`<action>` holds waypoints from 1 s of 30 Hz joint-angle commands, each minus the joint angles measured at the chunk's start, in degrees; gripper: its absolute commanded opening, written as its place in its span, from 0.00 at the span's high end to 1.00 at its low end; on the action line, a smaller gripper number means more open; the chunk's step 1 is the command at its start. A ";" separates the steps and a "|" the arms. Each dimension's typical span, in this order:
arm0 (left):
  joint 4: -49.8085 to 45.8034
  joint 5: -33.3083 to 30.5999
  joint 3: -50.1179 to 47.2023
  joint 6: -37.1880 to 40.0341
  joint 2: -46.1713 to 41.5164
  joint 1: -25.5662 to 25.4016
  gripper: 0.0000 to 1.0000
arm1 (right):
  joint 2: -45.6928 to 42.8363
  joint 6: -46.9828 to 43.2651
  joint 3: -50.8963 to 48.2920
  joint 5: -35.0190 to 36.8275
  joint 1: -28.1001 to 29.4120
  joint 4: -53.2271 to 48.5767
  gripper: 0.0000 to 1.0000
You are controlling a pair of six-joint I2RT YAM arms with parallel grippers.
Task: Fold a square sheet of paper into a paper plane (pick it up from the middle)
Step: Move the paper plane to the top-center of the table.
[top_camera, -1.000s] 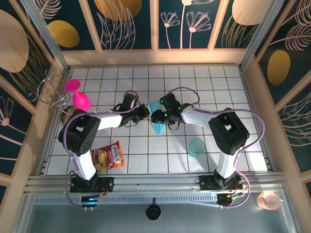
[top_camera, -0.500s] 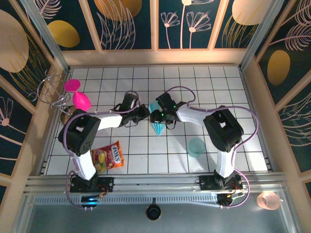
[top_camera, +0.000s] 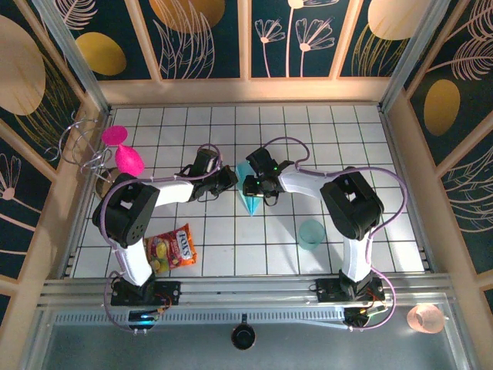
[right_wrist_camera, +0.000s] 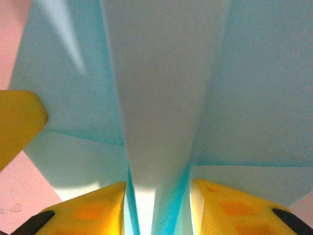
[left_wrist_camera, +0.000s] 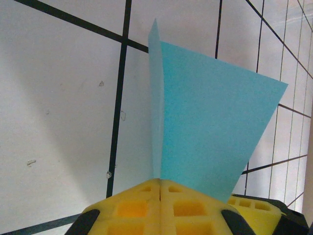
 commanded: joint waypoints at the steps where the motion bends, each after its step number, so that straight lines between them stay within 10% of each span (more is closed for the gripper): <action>1: -0.50 0.37 1.03 0.73 0.19 -0.23 0.92 | 1.14 1.00 1.51 1.59 0.58 -1.44 0.63; 17: -10.09 -14.64 -0.49 4.03 -8.68 1.24 0.50 | 1.94 -1.49 7.47 10.98 -0.36 -8.64 0.93; 30: -11.94 -22.40 -5.74 5.32 -16.23 2.49 0.17 | 10.52 -12.78 23.35 6.69 -12.95 -9.35 0.94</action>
